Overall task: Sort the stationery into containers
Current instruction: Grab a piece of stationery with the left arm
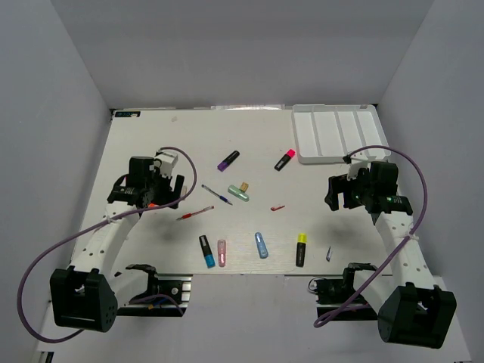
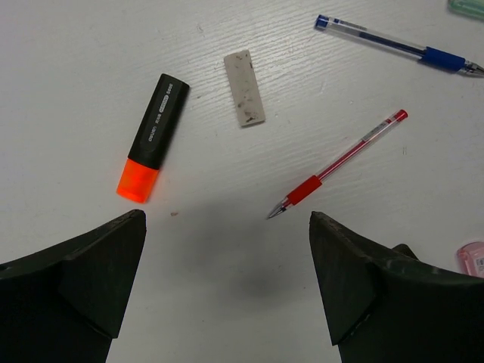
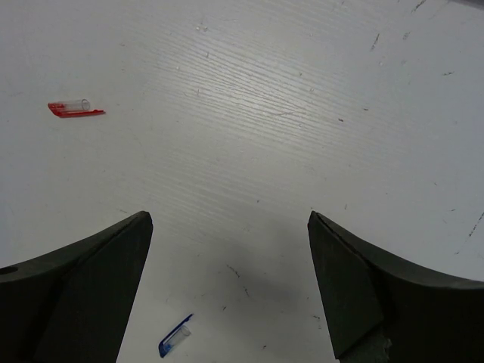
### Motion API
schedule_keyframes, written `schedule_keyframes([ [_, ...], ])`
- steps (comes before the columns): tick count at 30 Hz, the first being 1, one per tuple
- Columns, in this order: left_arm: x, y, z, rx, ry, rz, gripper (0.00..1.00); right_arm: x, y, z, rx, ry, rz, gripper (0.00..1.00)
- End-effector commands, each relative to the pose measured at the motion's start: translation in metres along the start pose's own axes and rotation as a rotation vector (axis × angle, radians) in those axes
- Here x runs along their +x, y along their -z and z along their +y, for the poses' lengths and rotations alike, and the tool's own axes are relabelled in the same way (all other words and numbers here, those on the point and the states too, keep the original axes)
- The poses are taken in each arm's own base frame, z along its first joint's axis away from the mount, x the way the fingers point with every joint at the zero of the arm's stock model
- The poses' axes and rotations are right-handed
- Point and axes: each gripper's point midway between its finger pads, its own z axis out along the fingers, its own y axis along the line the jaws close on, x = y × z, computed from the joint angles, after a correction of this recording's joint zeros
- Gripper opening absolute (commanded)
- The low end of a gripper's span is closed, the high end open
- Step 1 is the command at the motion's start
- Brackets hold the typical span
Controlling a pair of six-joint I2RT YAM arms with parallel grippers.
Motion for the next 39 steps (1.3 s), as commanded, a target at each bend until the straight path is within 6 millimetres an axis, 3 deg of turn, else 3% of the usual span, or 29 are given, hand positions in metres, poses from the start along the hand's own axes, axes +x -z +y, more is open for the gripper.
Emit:
schedule_keyframes([
  [1, -0.003, -0.003, 0.000, 0.013, -0.043, 0.006, 0.98, -0.003, 0.000, 0.003, -0.018, -0.006, -0.010, 0.89],
  [6, 0.026, -0.027, 0.021, -0.066, -0.044, 0.207, 0.95, -0.003, -0.003, 0.004, -0.035, -0.003, 0.004, 0.89],
  [13, 0.035, -0.042, 0.036, -0.059, -0.185, 0.269, 0.96, -0.002, -0.004, 0.007, -0.061, 0.012, 0.010, 0.89],
  [22, 0.018, -0.059, 0.058, -0.023, -0.208, 0.256, 0.92, 0.000, -0.006, 0.012, -0.098, 0.001, 0.025, 0.89],
  [28, 0.023, -0.069, 0.076, 0.050, -0.173, 0.275, 0.85, -0.001, -0.005, 0.019, -0.142, 0.042, 0.017, 0.89],
  [36, 0.037, -0.073, 0.070, 0.165, -0.132, 0.287, 0.74, -0.019, 0.002, 0.028, -0.195, 0.097, -0.050, 0.88],
  [39, 0.053, -0.077, 0.069, 0.164, -0.122, 0.306, 0.71, -0.026, 0.002, 0.028, -0.205, 0.110, -0.059, 0.89],
])
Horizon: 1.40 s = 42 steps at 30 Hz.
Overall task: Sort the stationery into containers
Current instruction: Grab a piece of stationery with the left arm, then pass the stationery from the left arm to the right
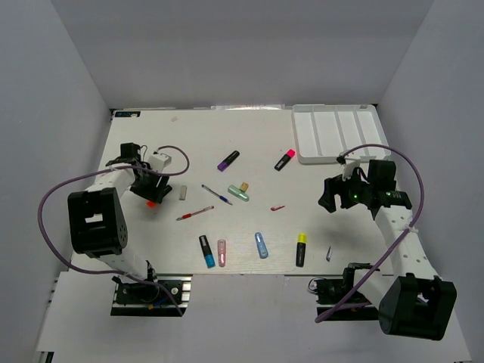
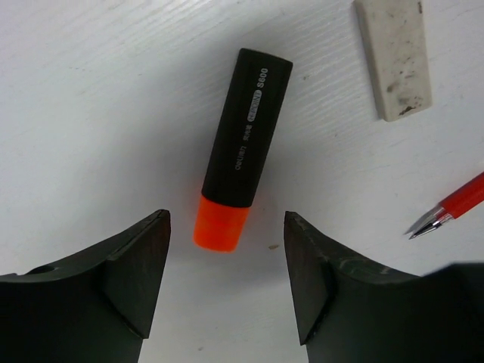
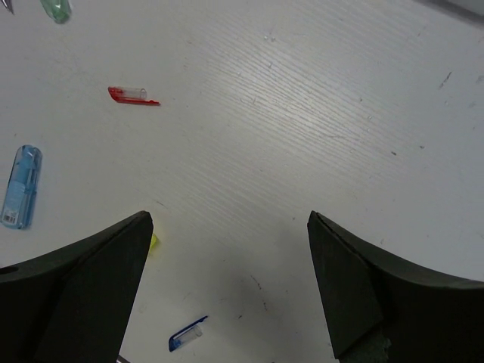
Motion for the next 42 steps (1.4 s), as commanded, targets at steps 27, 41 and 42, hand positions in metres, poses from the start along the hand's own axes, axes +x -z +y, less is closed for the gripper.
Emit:
schedule_keyframes([
  [27, -0.032, 0.026, -0.008, 0.090, 0.087, -0.144, 0.10, -0.103, 0.048, 0.046, -0.154, 0.419, -0.303, 0.88],
  [41, -0.127, 0.179, -0.124, 0.620, 0.177, -0.416, 0.00, -0.234, 0.064, 0.146, -0.219, 1.046, -0.589, 0.75],
  [42, -0.126, 0.179, -0.130, 0.640, 0.179, -0.406, 0.00, -0.228, 0.051, 0.164, -0.264, 1.099, -0.571, 0.76],
])
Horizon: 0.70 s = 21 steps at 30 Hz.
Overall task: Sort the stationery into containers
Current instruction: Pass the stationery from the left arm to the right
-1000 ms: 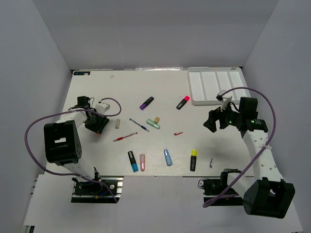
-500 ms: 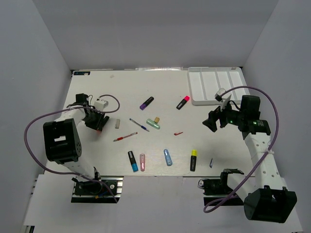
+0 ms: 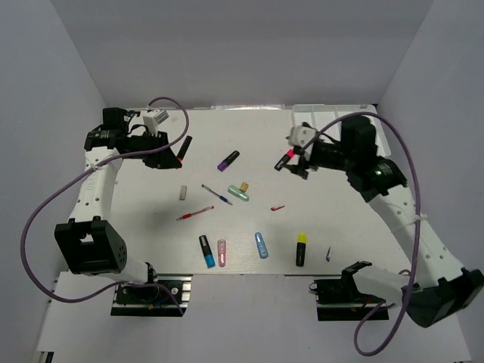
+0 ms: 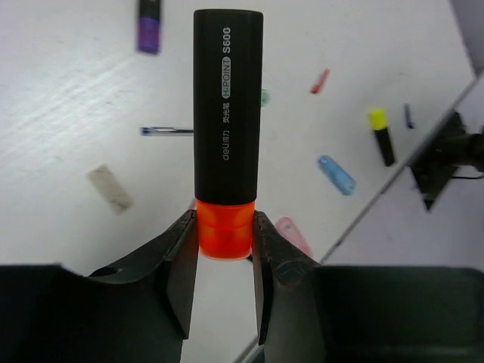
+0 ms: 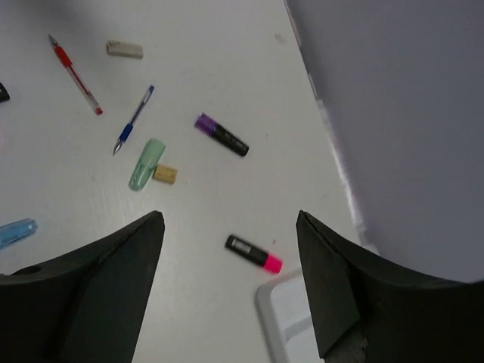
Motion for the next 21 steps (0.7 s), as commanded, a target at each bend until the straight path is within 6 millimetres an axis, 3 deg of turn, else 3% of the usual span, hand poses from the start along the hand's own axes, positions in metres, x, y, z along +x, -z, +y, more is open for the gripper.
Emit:
schedule_keyframes([
  [1, 0.009, 0.001, -0.043, 0.173, 0.133, 0.030, 0.00, -0.057, -0.041, -0.003, -0.040, 0.296, -0.078, 0.77],
  [2, 0.013, -0.002, -0.048, 0.196, 0.161, 0.049, 0.00, -0.062, -0.050, -0.002, -0.050, 0.383, -0.072, 0.77],
  [4, 0.016, -0.003, -0.057, 0.238, 0.178, 0.054, 0.00, -0.073, -0.079, 0.018, -0.103, 0.482, -0.074, 0.78],
  [5, 0.018, -0.004, -0.058, 0.237, 0.186, 0.056, 0.00, -0.091, -0.093, 0.046, -0.159, 0.550, -0.125, 0.78],
  [7, 0.021, -0.003, -0.062, 0.238, 0.183, 0.065, 0.00, -0.083, -0.114, 0.064, -0.191, 0.659, -0.113, 0.80],
  [8, 0.027, -0.002, -0.067, 0.260, 0.189, 0.078, 0.00, -0.089, -0.121, 0.084, -0.222, 0.701, -0.141, 0.80],
  [11, 0.044, 0.000, -0.078, 0.306, 0.190, 0.122, 0.00, -0.090, -0.141, 0.106, -0.237, 0.758, -0.179, 0.81],
  [15, 0.062, 0.000, -0.089, 0.329, 0.192, 0.163, 0.00, -0.096, -0.154, 0.121, -0.251, 0.774, -0.199, 0.82],
  [21, 0.067, -0.006, -0.094, 0.342, 0.182, 0.182, 0.00, -0.091, -0.173, 0.136, -0.279, 0.840, -0.201, 0.80],
])
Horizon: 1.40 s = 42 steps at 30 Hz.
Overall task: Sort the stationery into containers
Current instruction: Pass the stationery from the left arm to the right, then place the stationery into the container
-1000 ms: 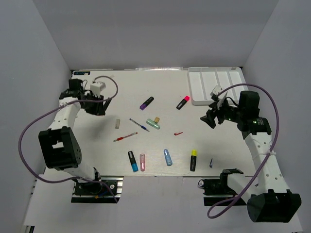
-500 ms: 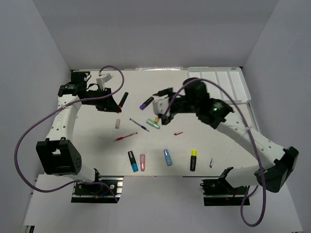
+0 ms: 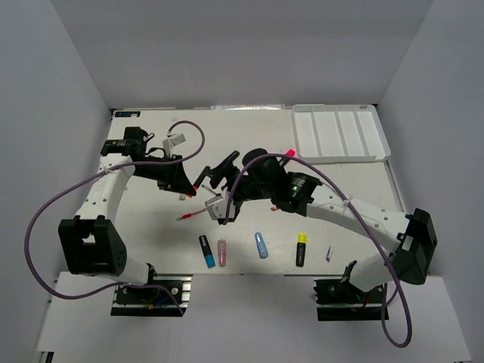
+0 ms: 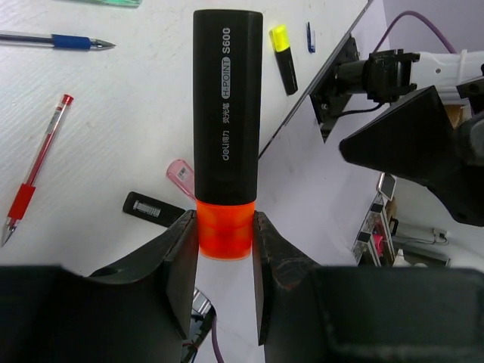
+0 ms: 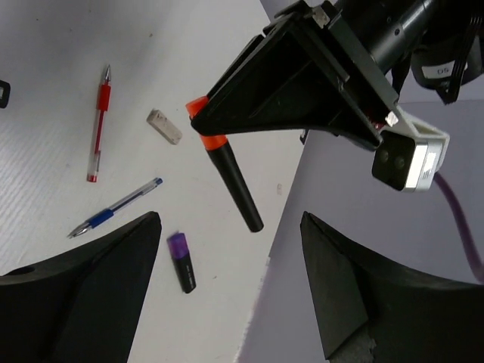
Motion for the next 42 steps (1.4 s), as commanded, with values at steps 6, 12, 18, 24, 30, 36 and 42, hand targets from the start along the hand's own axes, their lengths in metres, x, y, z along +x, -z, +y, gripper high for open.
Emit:
schedule_keyframes([
  [6, 0.002, 0.001, -0.023, 0.043, -0.078, -0.016, 0.00, -0.008, -0.029, -0.007, -0.004, 0.094, -0.032, 0.66],
  [12, 0.003, -0.003, -0.028, 0.042, -0.106, -0.001, 0.00, 0.001, -0.043, -0.004, -0.018, 0.123, -0.013, 0.63],
  [18, 0.003, -0.005, -0.031, 0.037, -0.125, 0.008, 0.00, 0.006, -0.052, -0.007, -0.028, 0.134, -0.005, 0.57],
  [24, 0.003, -0.006, -0.032, 0.030, -0.148, 0.012, 0.03, 0.013, -0.060, -0.001, -0.061, 0.127, 0.014, 0.34],
  [30, -0.023, 0.005, -0.026, -0.049, -0.230, -0.040, 0.52, 0.026, -0.051, 0.003, -0.026, 0.073, 0.066, 0.00],
  [36, -0.092, 0.039, -0.022, -0.287, -0.305, -0.269, 0.98, 0.061, -0.027, 0.012, -0.006, -0.119, 0.186, 0.00],
  [42, -0.157, 0.094, -0.002, -0.615, -0.308, -0.548, 0.98, 0.143, 0.022, 0.014, 0.118, -0.487, 0.399, 0.00],
])
